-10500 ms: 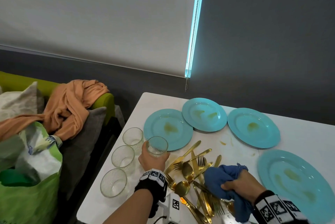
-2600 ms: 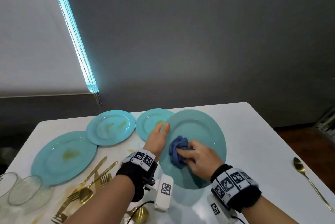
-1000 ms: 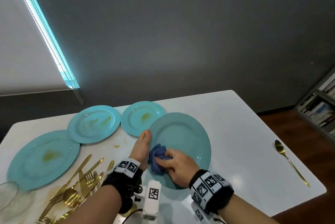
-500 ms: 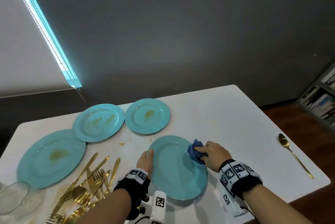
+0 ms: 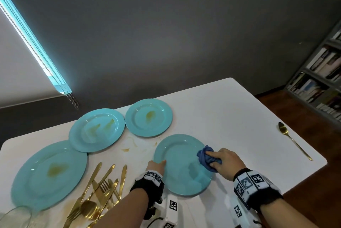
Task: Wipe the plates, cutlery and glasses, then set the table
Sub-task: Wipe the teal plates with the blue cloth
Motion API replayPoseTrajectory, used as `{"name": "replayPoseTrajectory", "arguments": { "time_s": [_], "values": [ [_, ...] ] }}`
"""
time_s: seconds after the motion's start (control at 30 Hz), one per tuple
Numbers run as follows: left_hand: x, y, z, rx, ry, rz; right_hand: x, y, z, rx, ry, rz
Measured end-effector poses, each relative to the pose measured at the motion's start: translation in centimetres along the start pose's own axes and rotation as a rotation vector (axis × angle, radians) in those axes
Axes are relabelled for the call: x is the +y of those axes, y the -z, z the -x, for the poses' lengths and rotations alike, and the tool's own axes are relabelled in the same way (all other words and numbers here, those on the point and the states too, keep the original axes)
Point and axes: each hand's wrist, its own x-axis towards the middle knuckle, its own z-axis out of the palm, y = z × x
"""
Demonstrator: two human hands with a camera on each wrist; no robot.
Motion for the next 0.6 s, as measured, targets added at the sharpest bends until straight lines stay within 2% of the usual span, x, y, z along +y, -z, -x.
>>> {"name": "replayPoseTrajectory", "arguments": {
  "time_s": [0.07,0.23,0.33,0.43,0.53,0.6],
  "values": [
    [0.1,0.0,-0.1,-0.006,0.020,-0.096,-0.2,-0.1,0.2,0.009,-0.030,-0.021],
    [0.7,0.1,-0.6,0.113,0.022,-0.366,0.2,0.0,0.8,0.043,-0.093,-0.072],
    [1.0,0.4,-0.8,0.123,-0.009,-0.509,1.1,0.3,0.9,0.045,-0.110,-0.103],
    [2.5,-0.3,0.1,0.210,-0.027,-0.623,2.6,1.5,0.7,0.038,-0.098,-0.144],
    [5.5,-2.8,1.9,0.328,-0.160,-0.671,5.2,3.1,-0.6,0.052,-0.096,-0.176],
    [7.8,-5.5,2.9,0.314,-0.273,-0.634,7.7,4.2,-1.9,0.068,-0.124,-0.183]
  ]
}}
